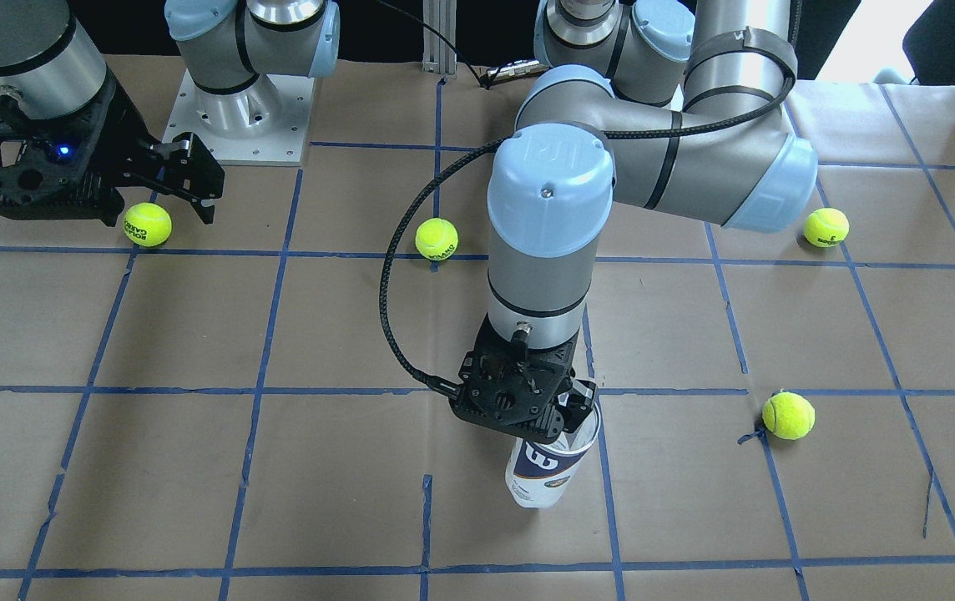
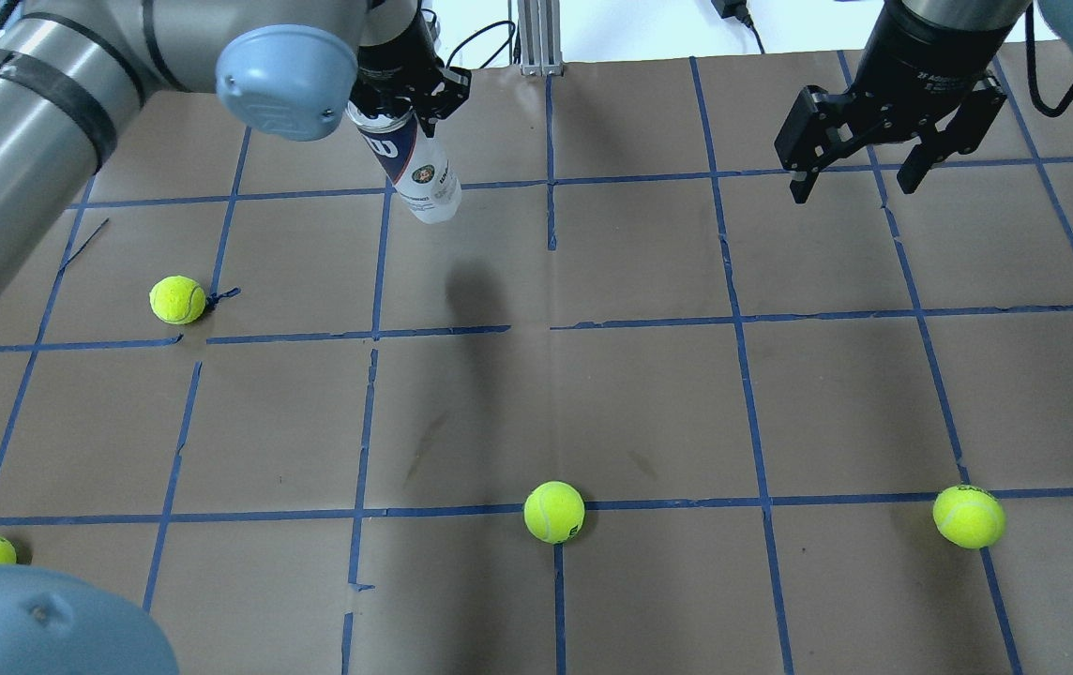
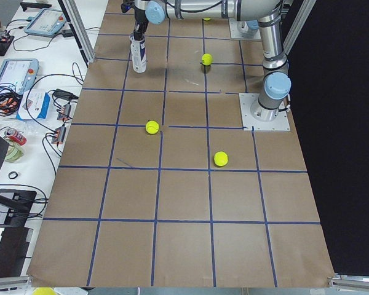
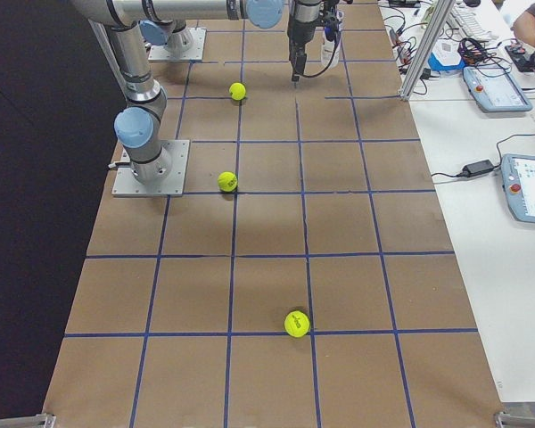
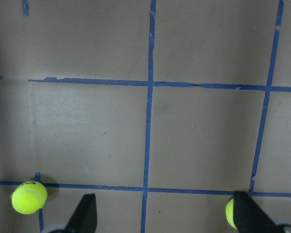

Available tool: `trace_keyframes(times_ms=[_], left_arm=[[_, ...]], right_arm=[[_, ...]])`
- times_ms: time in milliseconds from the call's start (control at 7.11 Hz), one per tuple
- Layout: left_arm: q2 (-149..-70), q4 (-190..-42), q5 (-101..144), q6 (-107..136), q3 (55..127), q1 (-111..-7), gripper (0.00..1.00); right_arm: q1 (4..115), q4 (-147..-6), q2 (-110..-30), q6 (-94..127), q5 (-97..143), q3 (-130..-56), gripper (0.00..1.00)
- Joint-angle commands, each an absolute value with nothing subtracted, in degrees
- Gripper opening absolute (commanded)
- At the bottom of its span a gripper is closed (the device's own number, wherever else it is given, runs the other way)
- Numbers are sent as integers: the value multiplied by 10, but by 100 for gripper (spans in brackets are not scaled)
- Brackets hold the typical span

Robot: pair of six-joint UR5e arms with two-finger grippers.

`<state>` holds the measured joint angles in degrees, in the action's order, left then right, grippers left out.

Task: Lift up tennis ball bucket
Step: 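Lower the upright can onto the table with the left gripper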

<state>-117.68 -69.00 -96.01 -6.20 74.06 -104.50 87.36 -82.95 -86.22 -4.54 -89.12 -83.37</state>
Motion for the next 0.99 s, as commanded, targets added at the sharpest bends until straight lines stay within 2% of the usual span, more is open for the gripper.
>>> trace_keyframes(times_ms=[0, 281, 704, 844], left_arm=[[-1197, -688, -961, -70, 736, -1049, 1], [-1195, -691, -959, -69, 736, -1049, 9], [-1214, -688, -959, -71, 736, -1049, 9], [-1215, -687, -960, -71, 735, -1049, 24]], right_arm=[[875, -831, -863, -38, -891, -834, 100], [875, -831, -863, -39, -891, -836, 100], [875, -828, -864, -8, -889, -833, 100], [875, -828, -865, 1, -889, -832, 100]])
